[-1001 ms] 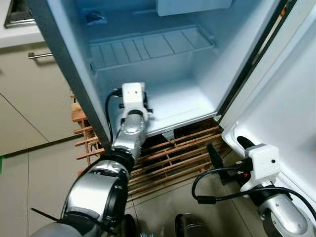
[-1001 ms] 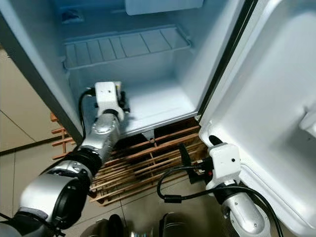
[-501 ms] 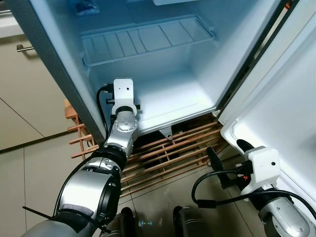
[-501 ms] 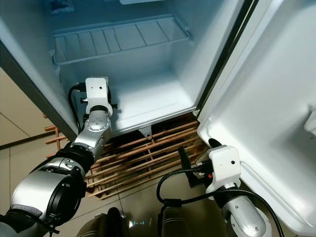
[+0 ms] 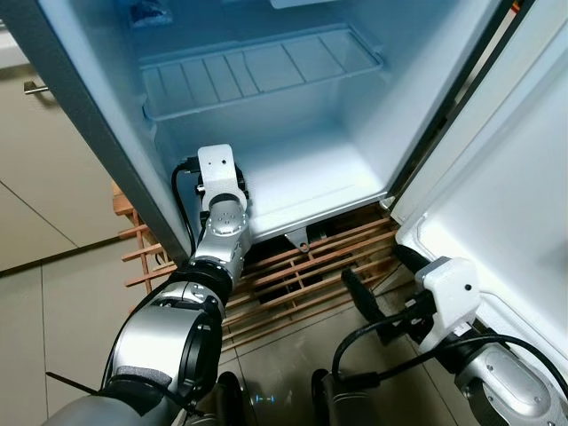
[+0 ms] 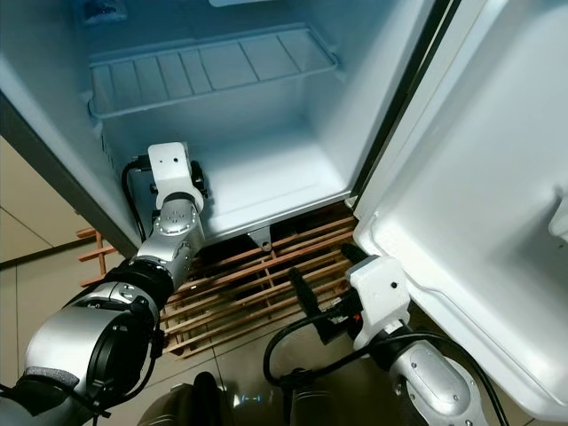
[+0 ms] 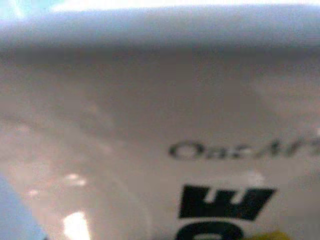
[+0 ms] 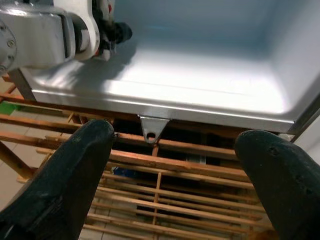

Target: Restocking fridge

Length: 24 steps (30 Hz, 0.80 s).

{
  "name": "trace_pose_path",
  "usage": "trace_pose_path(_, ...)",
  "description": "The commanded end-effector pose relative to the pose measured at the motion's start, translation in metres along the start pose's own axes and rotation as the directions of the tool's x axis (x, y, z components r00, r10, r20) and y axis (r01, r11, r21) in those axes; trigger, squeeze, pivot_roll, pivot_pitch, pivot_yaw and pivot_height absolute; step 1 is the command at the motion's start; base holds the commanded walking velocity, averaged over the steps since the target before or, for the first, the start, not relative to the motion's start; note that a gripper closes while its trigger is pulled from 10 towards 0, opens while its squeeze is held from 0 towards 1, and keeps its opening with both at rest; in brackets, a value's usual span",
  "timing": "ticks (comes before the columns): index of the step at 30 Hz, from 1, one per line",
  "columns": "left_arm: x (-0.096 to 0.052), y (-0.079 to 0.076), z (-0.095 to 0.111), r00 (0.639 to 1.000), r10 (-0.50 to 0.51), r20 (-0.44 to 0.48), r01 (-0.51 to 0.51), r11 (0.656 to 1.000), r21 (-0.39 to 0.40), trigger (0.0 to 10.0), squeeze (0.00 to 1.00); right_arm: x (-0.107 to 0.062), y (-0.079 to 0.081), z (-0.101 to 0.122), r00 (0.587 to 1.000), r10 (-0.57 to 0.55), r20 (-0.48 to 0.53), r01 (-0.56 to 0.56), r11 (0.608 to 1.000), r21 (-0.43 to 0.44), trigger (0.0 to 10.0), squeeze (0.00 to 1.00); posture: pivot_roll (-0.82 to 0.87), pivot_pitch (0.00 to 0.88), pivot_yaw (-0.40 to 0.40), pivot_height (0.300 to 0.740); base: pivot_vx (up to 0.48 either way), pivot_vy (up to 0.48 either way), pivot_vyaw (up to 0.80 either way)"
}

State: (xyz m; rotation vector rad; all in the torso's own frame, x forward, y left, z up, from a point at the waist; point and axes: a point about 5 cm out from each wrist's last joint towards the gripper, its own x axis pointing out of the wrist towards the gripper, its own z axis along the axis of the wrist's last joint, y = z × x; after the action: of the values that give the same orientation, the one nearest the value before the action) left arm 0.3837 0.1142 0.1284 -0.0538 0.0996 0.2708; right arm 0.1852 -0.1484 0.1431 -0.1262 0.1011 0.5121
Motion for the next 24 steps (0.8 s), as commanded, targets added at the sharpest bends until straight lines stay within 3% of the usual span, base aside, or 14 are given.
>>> trace_pose_path(1,0.0,0.004,-0.006,0.999,0.036,-0.031,-0.035,0.999,0.03,10.0,1.0,0.001,-0.001,-0.002,1.0,-0.001,-0.007,0.001,1.0,0.001,10.0,0.05,-0.38,0.218,-0.019,0.74,0.0,0.0,0.0)
trace_pose_path(3,0.0,0.003,-0.003,0.999,0.032,-0.013,-0.031,0.997,0.07,10.0,1.0,0.001,-0.001,-0.003,1.0,-0.001,-0.009,0.001,1.0,0.001,10.0,0.05,-0.38,0.216,-0.012,0.74,0.0,0.0,0.0)
trace_pose_path(11,-0.007,-0.007,-0.008,1.0,-0.009,-0.016,0.01,0.998,0.055,10.0,1.0,-0.001,0.002,-0.009,1.0,-0.013,-0.02,0.014,1.0,0.016,10.0,0.05,-0.35,0.208,0.003,0.74,0.0,0.0,0.0)
trace_pose_path(19,-0.01,0.0,-0.009,1.0,-0.01,-0.009,0.011,0.999,0.043,10.0,1.0,0.002,0.001,-0.012,1.0,-0.012,-0.021,0.012,1.0,0.015,10.0,0.05,-0.33,0.188,0.004,0.74,0.0,0.0,0.0)
trace_pose_path(24,-0.017,0.011,-0.01,0.998,-0.066,0.01,0.065,0.994,0.087,10.0,1.0,0.005,-0.001,-0.013,1.0,-0.015,-0.016,0.015,1.0,0.011,10.0,0.05,-0.31,0.164,0.006,0.74,0.0,0.0,0.0)
